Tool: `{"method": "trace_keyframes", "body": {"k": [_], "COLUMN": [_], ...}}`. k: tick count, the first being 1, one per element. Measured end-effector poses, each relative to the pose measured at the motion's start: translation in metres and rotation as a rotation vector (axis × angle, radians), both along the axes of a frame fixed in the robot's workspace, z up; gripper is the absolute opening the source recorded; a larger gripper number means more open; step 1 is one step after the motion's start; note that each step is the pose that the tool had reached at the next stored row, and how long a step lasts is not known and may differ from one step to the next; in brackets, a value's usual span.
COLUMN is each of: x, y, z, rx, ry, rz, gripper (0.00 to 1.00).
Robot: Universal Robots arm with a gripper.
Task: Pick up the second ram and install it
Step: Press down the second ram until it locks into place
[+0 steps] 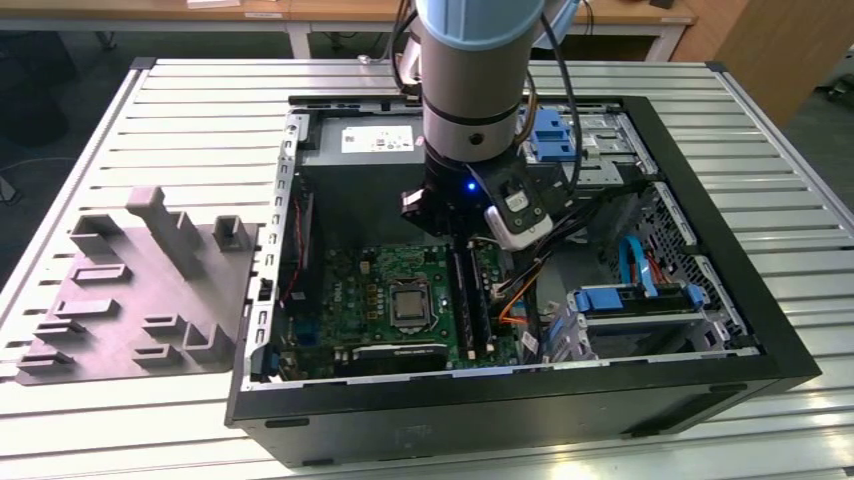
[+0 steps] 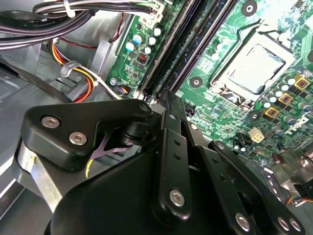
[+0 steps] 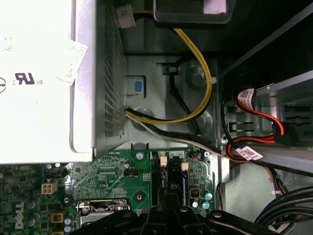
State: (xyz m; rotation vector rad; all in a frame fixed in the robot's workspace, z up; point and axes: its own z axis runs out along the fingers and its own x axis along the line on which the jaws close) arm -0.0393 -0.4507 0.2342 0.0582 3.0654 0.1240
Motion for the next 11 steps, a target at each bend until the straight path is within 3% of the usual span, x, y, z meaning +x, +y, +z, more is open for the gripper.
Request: {"method": "trace_keyframes", "body": {"k": [2,4,11], "x": [0.0,0.0,0.0], "y": [0.0025,0.0043,0.0058], "z": [-0.001,-0.0029,-0.0054], "rx": [-0.0034,-0.0134,-0.0148], "ry": [0.0001,0.0,0.0], "rz": [0.0,0.0,0.0], "gripper": [0.1,0.1,0.1]}}
